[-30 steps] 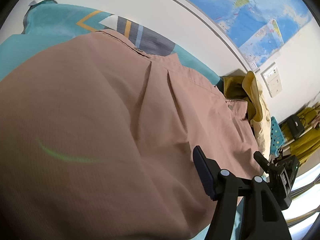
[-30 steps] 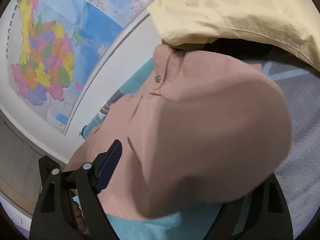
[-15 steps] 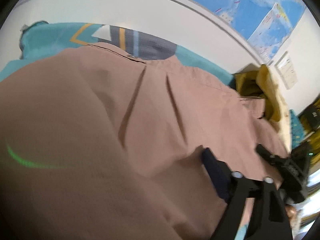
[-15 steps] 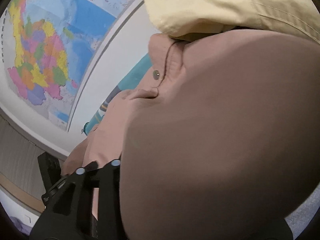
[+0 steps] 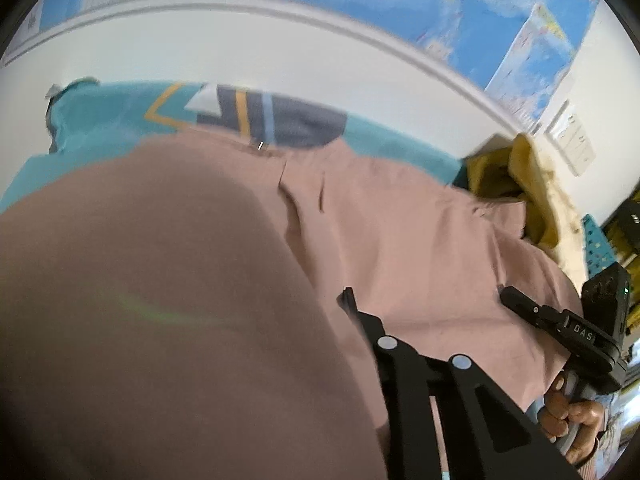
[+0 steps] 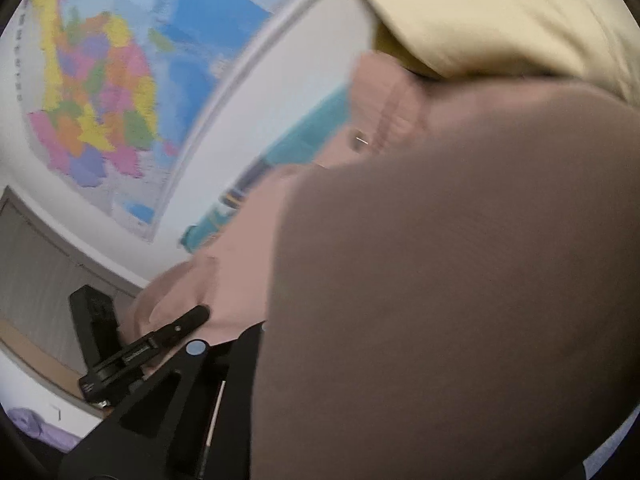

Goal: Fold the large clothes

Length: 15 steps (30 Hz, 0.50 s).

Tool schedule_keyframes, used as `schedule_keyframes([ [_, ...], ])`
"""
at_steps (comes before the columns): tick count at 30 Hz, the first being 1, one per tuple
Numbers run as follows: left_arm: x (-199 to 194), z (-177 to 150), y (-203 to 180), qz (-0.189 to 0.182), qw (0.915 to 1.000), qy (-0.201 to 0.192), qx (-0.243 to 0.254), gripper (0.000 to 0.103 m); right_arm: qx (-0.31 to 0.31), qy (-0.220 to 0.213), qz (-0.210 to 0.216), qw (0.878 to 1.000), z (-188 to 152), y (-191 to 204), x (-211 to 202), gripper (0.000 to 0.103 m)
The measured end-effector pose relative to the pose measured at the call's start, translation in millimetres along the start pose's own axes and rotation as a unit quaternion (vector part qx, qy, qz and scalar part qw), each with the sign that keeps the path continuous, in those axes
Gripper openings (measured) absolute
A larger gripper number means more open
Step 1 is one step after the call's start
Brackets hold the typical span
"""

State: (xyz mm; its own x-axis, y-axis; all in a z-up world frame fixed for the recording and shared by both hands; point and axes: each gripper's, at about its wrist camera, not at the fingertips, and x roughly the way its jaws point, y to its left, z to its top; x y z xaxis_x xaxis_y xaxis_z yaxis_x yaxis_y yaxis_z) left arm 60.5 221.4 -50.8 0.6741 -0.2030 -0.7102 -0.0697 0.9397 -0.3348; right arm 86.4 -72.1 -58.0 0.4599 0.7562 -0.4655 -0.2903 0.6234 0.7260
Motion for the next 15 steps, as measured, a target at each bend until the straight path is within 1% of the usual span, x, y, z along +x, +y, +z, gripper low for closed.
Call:
schedule_keyframes([
  [3,-21.8,21.9,10.4,-0.010,0.9997,-0.022,-0.003,0.016,-0.036,-0.012,0.025,0.999,15.1,35.2,-3.9,0.010],
  [4,-32.7,33.9,18.3,-0.013,0.9993,-0.033,-0.010,0.016,-0.051,-0.013,0.032,0.998,21.0,50.3,-2.5,0.010],
  [6,-49.2,51.7,28.1,-0.006,0.9985,-0.054,-0.010,0.016,-0.078,-0.016,0.044,0.996,33.4,80.7,4.1,0.010],
  [7,-61.5,65.2,36.1,0.004,0.9975,-0.070,-0.009,0.016,-0.092,-0.020,0.055,0.994,41.4,99.6,9.3,0.010],
  [9,-79.3,83.9,48.6,0.023,0.9957,-0.089,-0.010,0.016,-0.116,-0.030,0.077,0.990,53.8,133.1,20.5,0.010],
  [11,-102.2,105.3,66.6,0.050,0.9917,-0.118,-0.012,0.016,-0.133,-0.040,0.111,0.984,67.7,171.4,38.2,0.010],
  [13,-129.0,122.1,90.1,0.079,0.9838,-0.159,-0.019,0.016,-0.151,-0.044,0.136,0.978,72.4,200.8,56.6,0.010],
  [14,-137.6,125.6,101.0,0.088,0.9806,-0.173,-0.025,0.016,-0.165,-0.046,0.149,0.974,71.8,220.0,72.6,0.010],
  [15,-146.7,129.2,117.5,0.100,0.9765,-0.188,-0.033,0.017,-0.170,-0.044,0.159,0.972,69.9,229.2,83.1,0.010],
])
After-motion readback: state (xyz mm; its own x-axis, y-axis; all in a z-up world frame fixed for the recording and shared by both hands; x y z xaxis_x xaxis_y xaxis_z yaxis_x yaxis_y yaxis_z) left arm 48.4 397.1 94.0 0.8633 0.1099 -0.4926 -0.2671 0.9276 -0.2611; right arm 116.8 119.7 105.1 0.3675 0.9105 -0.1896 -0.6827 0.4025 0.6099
